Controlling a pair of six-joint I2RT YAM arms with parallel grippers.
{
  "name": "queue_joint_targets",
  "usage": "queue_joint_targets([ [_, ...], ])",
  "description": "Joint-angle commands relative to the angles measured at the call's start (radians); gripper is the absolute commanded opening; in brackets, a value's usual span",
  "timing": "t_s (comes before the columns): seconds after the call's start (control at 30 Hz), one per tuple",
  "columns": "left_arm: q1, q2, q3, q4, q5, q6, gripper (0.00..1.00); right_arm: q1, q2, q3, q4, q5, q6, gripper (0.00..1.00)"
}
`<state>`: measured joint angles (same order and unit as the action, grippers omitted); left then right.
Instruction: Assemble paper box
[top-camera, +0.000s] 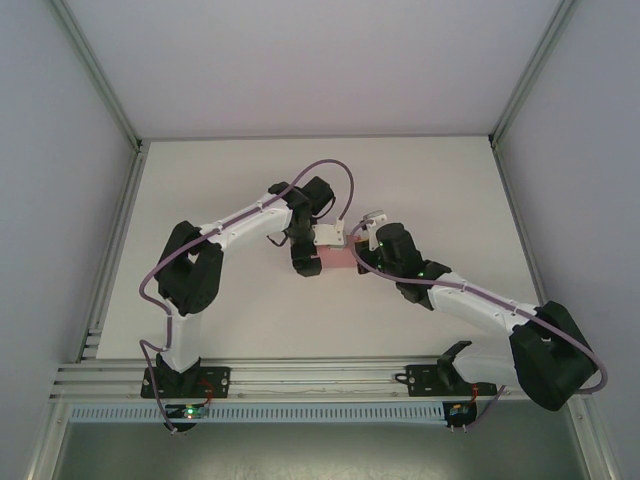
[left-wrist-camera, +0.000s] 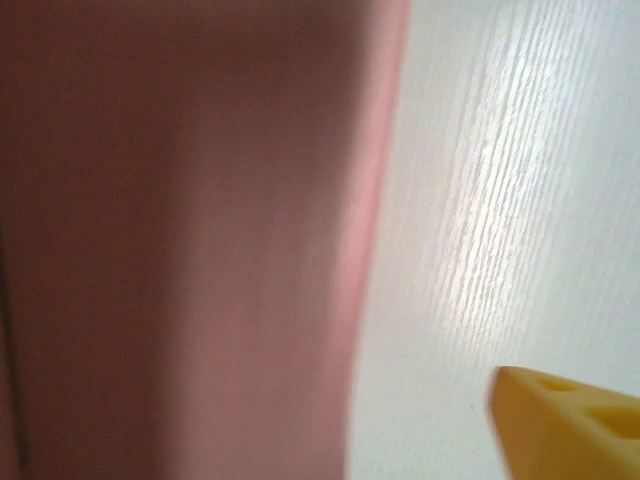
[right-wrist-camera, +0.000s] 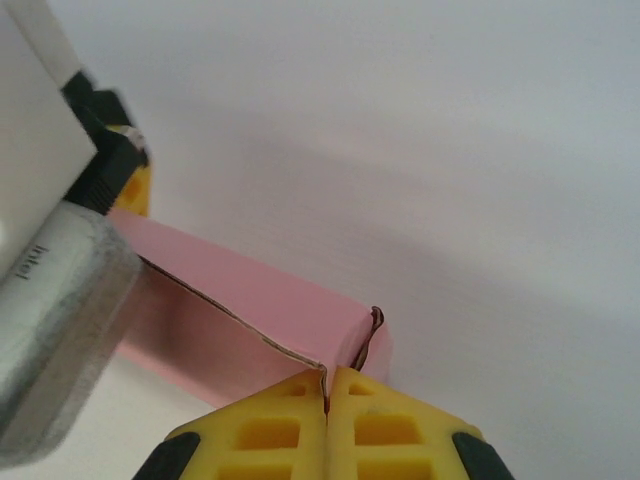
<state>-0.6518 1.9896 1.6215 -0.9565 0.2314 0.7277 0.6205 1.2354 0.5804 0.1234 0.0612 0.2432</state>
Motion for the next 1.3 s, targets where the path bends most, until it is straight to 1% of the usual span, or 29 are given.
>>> queue_joint_targets([
  [0.0, -0.013, 0.020, 0.037, 0.029, 0.028, -0.040, 1.00, 0.031, 0.060, -0.002, -0.138, -0.005, 0.039, 0.00],
  [0.13, -0.014, 0.018, 0.064, 0.033, -0.012, -0.069, 1.00, 0.048, 0.077, 0.028, -0.169, 0.031, 0.066, 0.00],
  [0.27, -0.012, 0.004, 0.078, 0.034, -0.043, -0.085, 1.00, 0.059, 0.059, 0.057, -0.212, 0.073, 0.079, 0.00],
  [0.4, -0.012, -0.028, 0.070, 0.042, -0.022, -0.101, 1.00, 0.063, 0.049, 0.079, -0.245, 0.102, 0.112, 0.00],
  [0.5, -0.012, -0.076, 0.026, 0.070, -0.008, -0.110, 1.00, 0.067, 0.044, 0.082, -0.246, 0.105, 0.128, 0.00],
  [0.63, -0.005, -0.164, -0.065, 0.154, -0.058, -0.148, 1.00, 0.068, 0.038, 0.086, -0.254, 0.118, 0.143, 0.00],
  [0.87, 0.014, -0.296, -0.171, 0.231, -0.101, -0.245, 1.00, 0.072, 0.062, 0.117, -0.264, 0.110, 0.160, 0.00],
  [0.97, 0.013, -0.349, -0.213, 0.263, -0.151, -0.334, 1.00, 0.077, 0.075, 0.141, -0.274, 0.116, 0.184, 0.00],
  [1.07, 0.013, -0.407, -0.269, 0.302, -0.253, -0.476, 1.00, 0.082, 0.089, 0.159, -0.279, 0.114, 0.201, 0.00],
  [1.17, 0.013, -0.482, -0.345, 0.326, -0.382, -0.633, 1.00, 0.087, 0.111, 0.181, -0.300, 0.110, 0.212, 0.00],
  [1.2, 0.012, -0.510, -0.372, 0.333, -0.422, -0.683, 0.98, 0.087, 0.118, 0.187, -0.310, 0.110, 0.217, 0.00],
  [1.27, 0.013, -0.564, -0.419, 0.355, -0.455, -0.755, 0.93, 0.090, 0.127, 0.200, -0.326, 0.113, 0.222, 0.00],
])
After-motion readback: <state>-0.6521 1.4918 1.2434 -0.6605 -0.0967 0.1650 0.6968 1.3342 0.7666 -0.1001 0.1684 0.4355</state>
